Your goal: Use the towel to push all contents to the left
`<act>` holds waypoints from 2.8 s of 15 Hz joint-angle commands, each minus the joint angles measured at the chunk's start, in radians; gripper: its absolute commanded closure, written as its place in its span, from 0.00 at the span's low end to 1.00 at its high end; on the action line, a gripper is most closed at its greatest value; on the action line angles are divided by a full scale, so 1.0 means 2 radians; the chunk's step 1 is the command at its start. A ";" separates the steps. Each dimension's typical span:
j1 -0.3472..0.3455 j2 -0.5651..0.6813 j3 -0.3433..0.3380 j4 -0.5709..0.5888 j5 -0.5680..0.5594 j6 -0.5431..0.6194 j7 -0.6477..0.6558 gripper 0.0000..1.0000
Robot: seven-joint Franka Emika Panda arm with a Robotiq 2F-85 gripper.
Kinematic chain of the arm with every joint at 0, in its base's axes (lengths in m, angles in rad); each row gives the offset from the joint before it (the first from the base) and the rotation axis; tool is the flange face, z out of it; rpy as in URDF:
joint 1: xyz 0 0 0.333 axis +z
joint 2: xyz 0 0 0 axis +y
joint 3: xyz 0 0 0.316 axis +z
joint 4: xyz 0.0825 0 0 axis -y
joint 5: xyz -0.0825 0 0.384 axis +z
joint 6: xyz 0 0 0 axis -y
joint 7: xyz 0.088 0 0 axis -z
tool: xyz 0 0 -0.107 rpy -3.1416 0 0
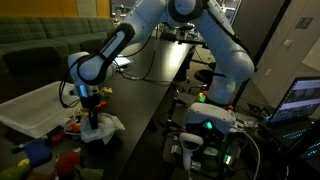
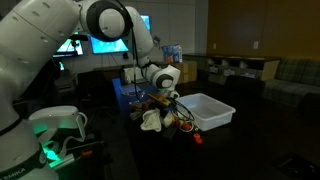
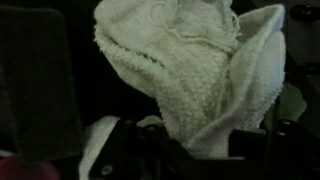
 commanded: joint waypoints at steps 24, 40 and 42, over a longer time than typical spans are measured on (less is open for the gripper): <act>0.037 0.053 -0.276 -0.008 -0.012 0.256 0.338 0.99; 0.090 0.139 -0.283 0.116 -0.034 0.195 0.393 0.99; 0.094 0.135 -0.274 0.113 -0.039 0.195 0.387 0.99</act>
